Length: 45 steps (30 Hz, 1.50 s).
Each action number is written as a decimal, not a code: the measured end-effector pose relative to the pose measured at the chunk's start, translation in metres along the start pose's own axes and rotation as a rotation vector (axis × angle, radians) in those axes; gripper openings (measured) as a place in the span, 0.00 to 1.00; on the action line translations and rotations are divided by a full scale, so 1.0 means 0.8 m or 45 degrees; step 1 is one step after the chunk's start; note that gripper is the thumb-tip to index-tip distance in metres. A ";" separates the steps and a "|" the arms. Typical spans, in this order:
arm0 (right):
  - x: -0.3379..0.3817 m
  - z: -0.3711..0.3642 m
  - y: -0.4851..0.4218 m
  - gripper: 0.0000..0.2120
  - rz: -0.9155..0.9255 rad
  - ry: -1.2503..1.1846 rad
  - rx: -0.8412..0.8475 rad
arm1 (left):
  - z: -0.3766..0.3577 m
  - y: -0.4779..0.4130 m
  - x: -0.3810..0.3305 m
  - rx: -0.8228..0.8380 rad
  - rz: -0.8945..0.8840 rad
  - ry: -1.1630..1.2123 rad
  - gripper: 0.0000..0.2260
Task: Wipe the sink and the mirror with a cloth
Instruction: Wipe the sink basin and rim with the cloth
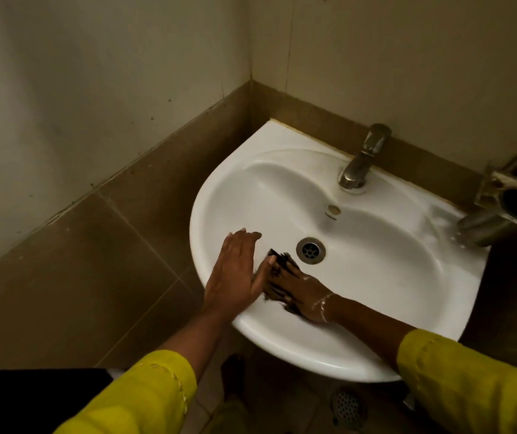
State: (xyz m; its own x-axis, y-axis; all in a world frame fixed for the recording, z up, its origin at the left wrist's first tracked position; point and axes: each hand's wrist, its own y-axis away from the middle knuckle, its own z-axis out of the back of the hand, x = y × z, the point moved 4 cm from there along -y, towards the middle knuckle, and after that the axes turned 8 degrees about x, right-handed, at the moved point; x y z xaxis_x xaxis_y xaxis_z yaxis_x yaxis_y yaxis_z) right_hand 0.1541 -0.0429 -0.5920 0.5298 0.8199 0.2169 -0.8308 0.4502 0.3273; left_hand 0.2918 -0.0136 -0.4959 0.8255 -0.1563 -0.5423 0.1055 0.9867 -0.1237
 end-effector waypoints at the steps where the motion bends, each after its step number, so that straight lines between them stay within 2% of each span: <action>1: -0.009 -0.009 0.016 0.28 0.034 0.006 -0.013 | 0.000 0.000 0.000 -0.003 -0.005 0.000 0.24; 3: -0.021 -0.014 0.050 0.28 0.054 0.026 -0.037 | 0.001 0.001 0.000 -0.009 -0.017 0.006 0.26; 7: -0.066 -0.024 0.104 0.28 -0.112 -0.098 -0.035 | 0.001 0.001 0.000 -0.023 -0.029 -0.009 0.28; 9: -0.083 -0.013 0.114 0.32 -0.207 -0.044 -0.064 | 0.001 0.001 0.001 -0.027 -0.026 -0.002 0.28; 12: -0.108 -0.004 0.111 0.44 -0.420 0.079 -0.111 | 0.000 0.001 0.001 -0.030 -0.031 0.009 0.28; 15: -0.122 -0.005 0.087 0.43 -0.585 0.165 -0.085 | 0.001 0.002 0.000 -0.041 -0.035 0.019 0.28; 18: -0.127 -0.013 0.057 0.43 -0.639 0.212 -0.016 | 0.001 0.002 -0.001 -0.050 -0.036 0.023 0.28; 20: -0.124 -0.011 0.042 0.40 -0.604 0.265 -0.040 | 0.001 0.002 -0.002 -0.056 -0.044 0.015 0.28; 21: -0.118 -0.004 0.035 0.36 -0.573 0.344 -0.074 | 0.001 0.002 -0.002 -0.057 -0.042 0.011 0.28; 23: -0.112 0.012 0.024 0.20 -0.508 0.566 -0.224 | 0.001 0.002 -0.001 -0.058 -0.038 0.015 0.28; 24: -0.112 0.019 0.018 0.16 -0.497 0.661 -0.255 | 0.001 0.003 0.000 -0.056 -0.037 0.020 0.29; 26: -0.118 0.027 0.008 0.13 -0.518 0.810 -0.250 | 0.001 0.002 0.001 -0.051 -0.035 0.028 0.29; 30: -0.120 0.041 0.004 0.20 -0.626 0.991 -0.102 | 0.000 0.001 0.004 -0.056 -0.042 0.037 0.28; 36: -0.118 0.068 0.024 0.20 -0.679 1.185 -0.119 | -0.001 0.002 0.004 -0.066 -0.053 -0.001 0.27; 42: -0.119 0.062 0.041 0.18 -0.670 1.125 -0.089 | -0.002 0.002 0.006 -0.073 -0.060 -0.001 0.26; 45: -0.115 0.065 0.043 0.16 -0.637 1.084 -0.141 | -0.002 0.003 0.005 -0.099 -0.067 -0.006 0.26</action>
State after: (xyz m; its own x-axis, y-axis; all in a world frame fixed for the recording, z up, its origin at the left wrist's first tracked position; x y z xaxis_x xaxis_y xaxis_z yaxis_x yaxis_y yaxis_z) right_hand 0.0855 -0.1213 -0.5526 0.5603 0.4875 -0.6696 -0.5796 0.8083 0.1035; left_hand 0.2947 -0.0122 -0.4997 0.8223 -0.2078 -0.5297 0.1059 0.9705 -0.2164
